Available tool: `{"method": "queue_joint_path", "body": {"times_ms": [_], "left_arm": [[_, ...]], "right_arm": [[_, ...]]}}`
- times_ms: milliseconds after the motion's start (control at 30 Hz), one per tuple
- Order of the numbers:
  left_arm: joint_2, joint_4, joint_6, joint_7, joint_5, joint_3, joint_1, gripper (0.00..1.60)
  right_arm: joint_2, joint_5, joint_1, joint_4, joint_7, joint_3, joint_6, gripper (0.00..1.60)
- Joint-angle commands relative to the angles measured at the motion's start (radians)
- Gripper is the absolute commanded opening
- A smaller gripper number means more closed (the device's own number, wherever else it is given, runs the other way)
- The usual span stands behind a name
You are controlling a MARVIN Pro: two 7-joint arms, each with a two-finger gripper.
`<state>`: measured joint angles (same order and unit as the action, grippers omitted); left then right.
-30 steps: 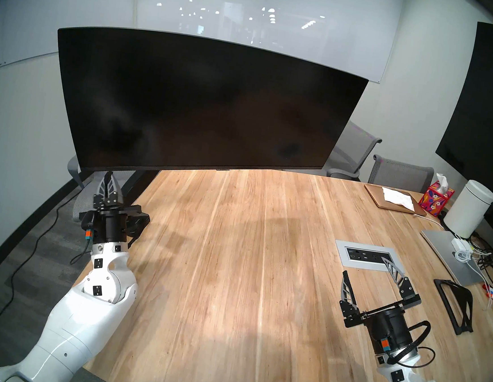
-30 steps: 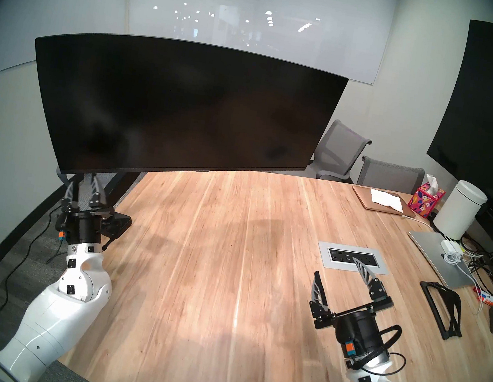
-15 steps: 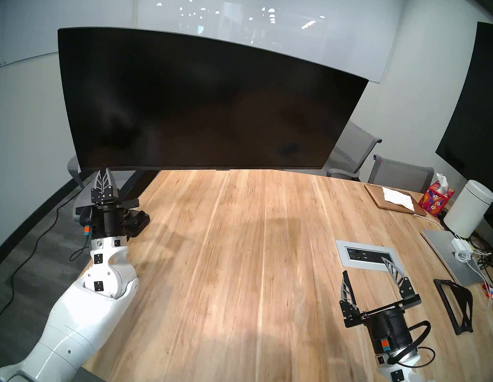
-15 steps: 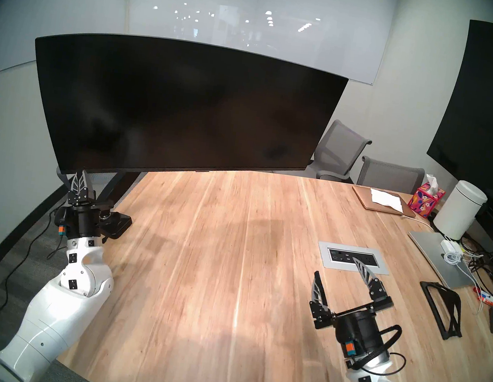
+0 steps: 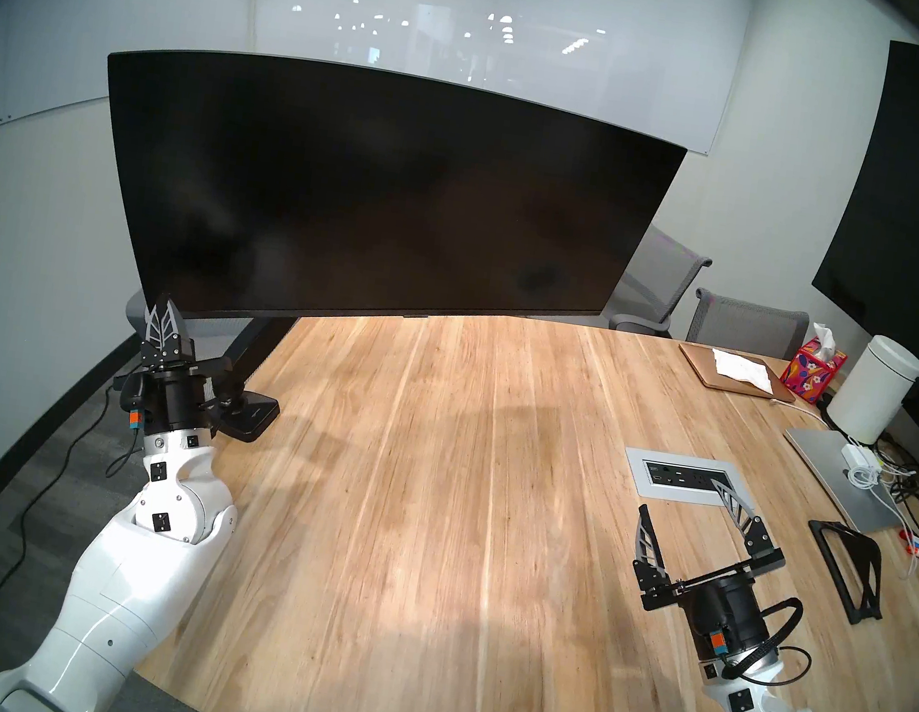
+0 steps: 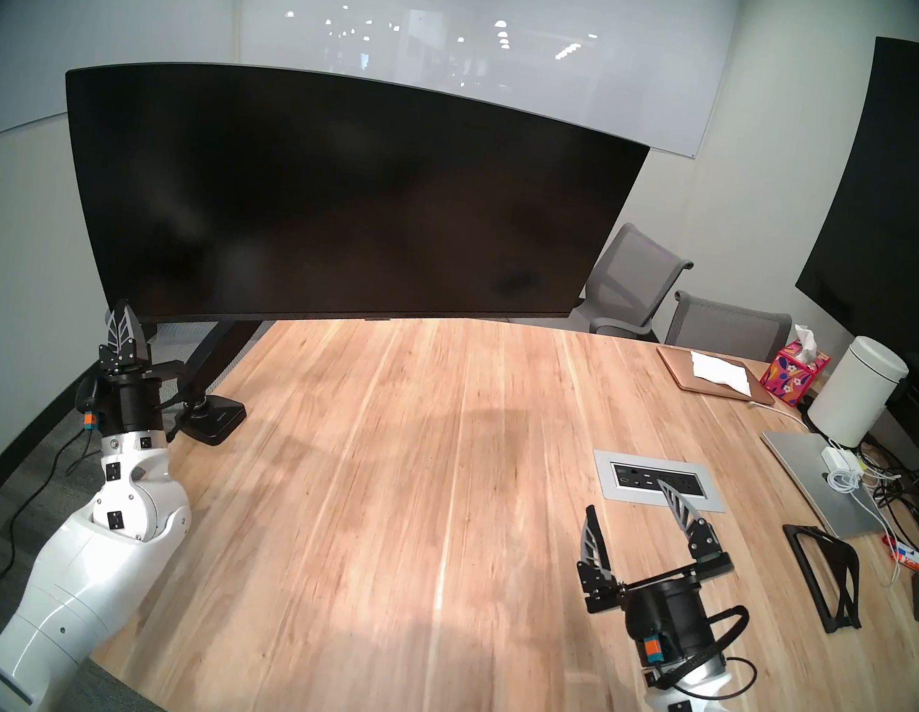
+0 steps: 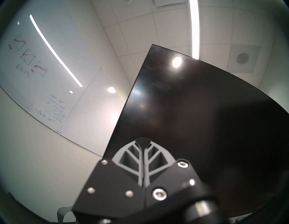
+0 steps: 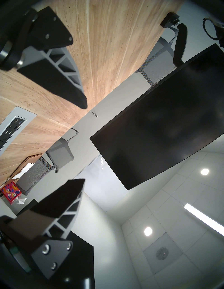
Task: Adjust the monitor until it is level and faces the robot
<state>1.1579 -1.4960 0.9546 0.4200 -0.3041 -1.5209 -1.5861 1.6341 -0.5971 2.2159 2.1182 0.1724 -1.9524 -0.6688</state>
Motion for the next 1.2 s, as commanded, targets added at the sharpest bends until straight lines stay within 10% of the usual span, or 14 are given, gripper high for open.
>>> {"method": "queue_joint_path", "body": {"times_ms": [0, 1167], "left_arm": [[-0.045, 0.005, 0.005, -0.036, -0.014, -0.001, 0.042, 0.00], [0.045, 0.168, 0.005, -0.224, -0.077, -0.066, 0.162, 0.00]], "right_arm": [[0.002, 0.006, -0.002, 0.021, -0.003, 0.000, -0.002, 1.60], [0.002, 0.006, -0.002, 0.021, -0.003, 0.000, -0.002, 1.60]]}}
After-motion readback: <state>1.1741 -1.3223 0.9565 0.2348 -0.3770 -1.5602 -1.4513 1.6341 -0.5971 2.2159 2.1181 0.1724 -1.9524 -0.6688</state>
